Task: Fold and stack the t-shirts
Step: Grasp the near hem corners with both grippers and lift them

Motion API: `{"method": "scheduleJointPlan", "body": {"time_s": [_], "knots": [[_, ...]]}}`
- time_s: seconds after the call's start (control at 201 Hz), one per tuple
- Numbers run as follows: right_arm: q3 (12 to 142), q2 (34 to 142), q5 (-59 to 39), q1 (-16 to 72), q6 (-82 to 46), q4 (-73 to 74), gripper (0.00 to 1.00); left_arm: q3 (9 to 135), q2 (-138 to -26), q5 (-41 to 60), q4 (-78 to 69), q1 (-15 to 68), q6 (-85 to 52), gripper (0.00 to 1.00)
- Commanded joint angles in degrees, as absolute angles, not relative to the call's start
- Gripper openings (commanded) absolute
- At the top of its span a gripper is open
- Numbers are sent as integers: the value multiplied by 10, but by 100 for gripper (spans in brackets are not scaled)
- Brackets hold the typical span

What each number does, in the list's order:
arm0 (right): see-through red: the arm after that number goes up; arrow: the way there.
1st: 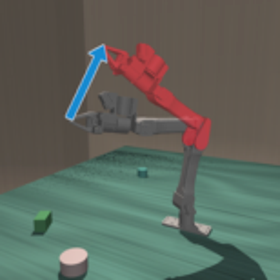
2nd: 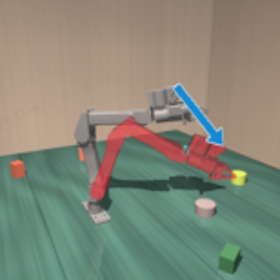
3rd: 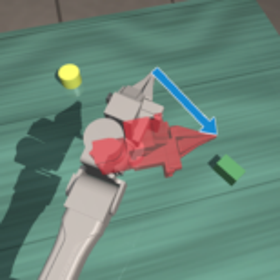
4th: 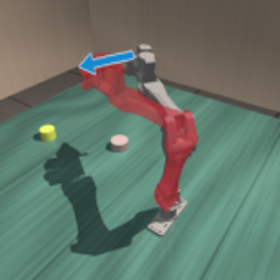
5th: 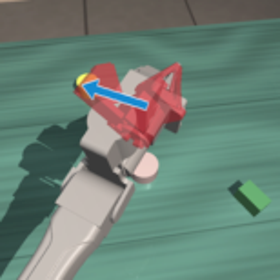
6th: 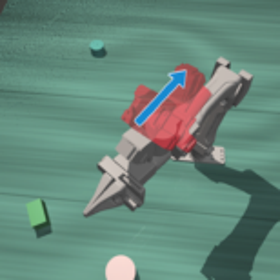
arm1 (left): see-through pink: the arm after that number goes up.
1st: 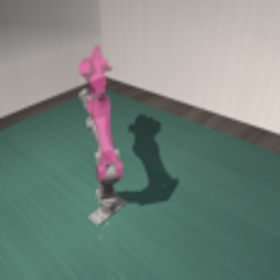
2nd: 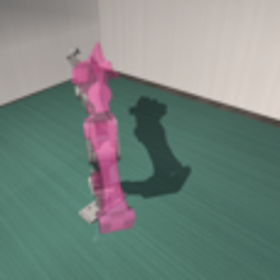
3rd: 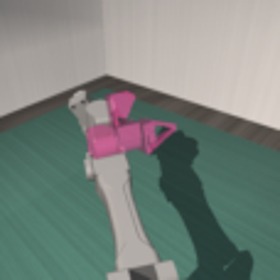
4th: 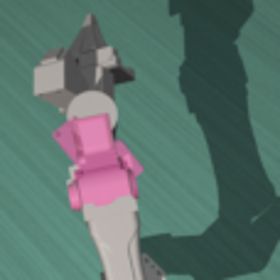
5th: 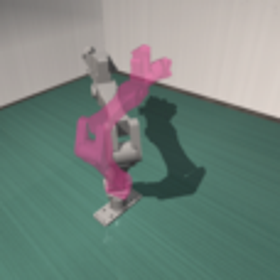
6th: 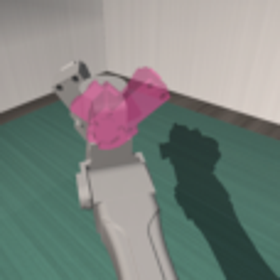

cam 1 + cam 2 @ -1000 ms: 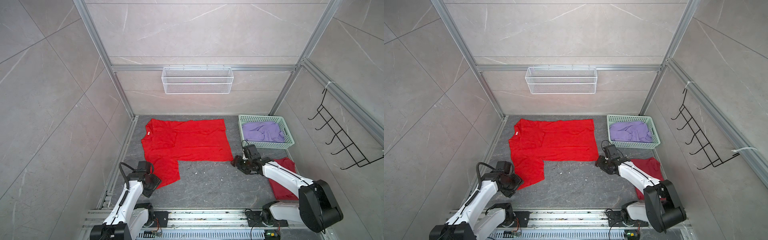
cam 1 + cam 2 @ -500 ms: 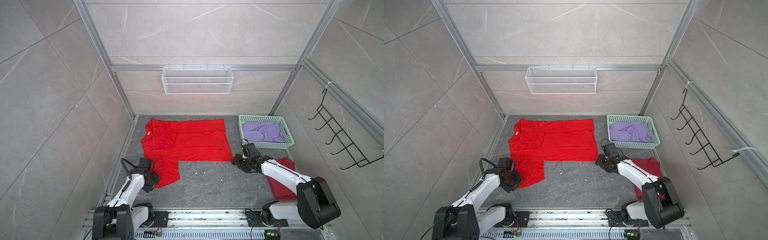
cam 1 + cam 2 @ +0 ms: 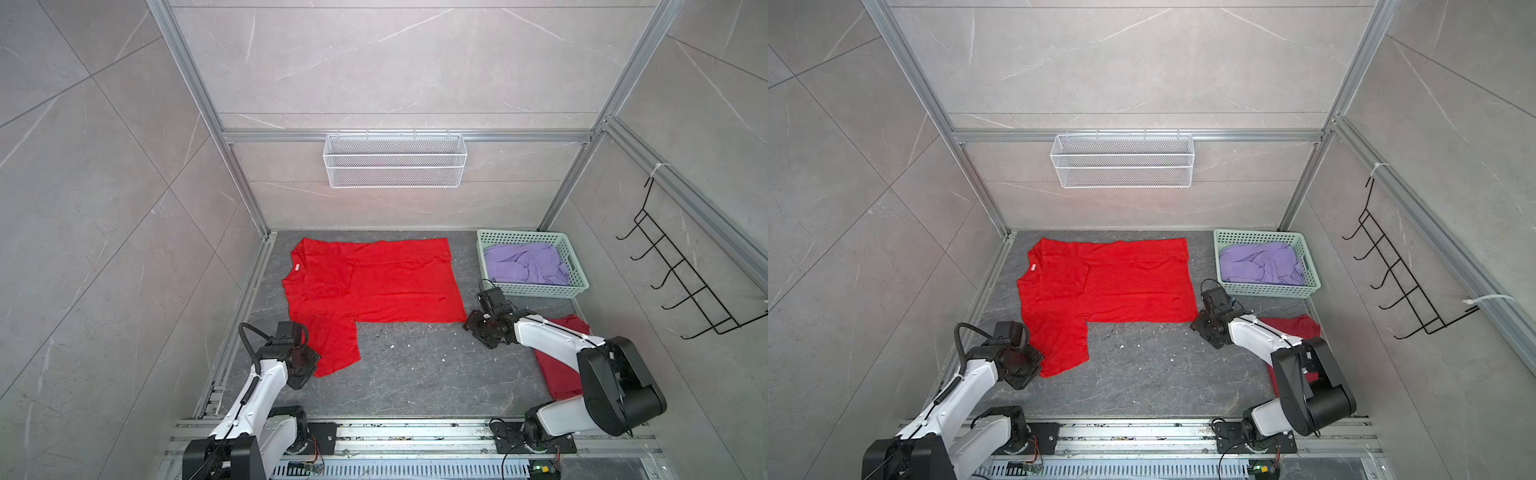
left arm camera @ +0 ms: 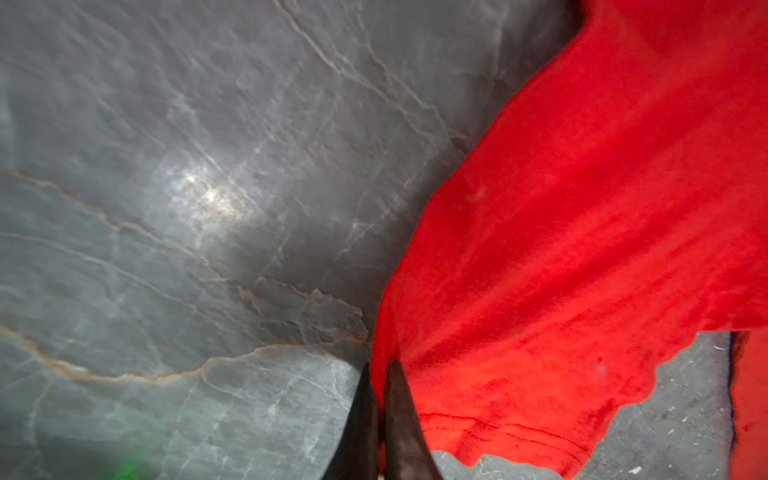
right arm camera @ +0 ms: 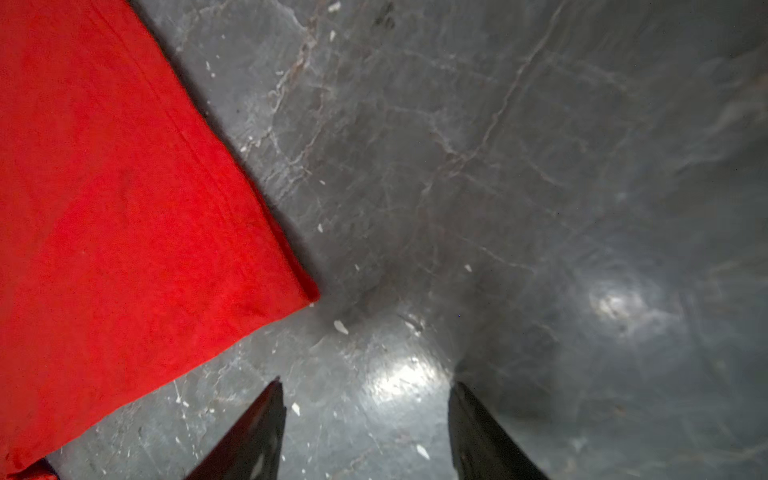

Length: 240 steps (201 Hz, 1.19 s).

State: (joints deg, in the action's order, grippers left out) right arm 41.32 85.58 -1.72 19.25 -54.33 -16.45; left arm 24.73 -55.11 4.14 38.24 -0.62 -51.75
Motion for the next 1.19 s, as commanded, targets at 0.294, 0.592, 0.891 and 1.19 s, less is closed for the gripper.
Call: {"method": "scheduleJointPlan", "body": {"time_s": [0.294,0.592,0.891,1.19], "knots": [[455,957,31,217,-653,-148,47,252,-533,55,406,-5,-521,0],[484,987,52,218,-626,-151,2,282,-518,32,436,-5,-505,0],[424,892,47,230,-586,-185,0,291,-436,38,514,5,-545,0],[369,781,68,249,-592,-230,0,350,-367,12,577,27,-569,0]]}}
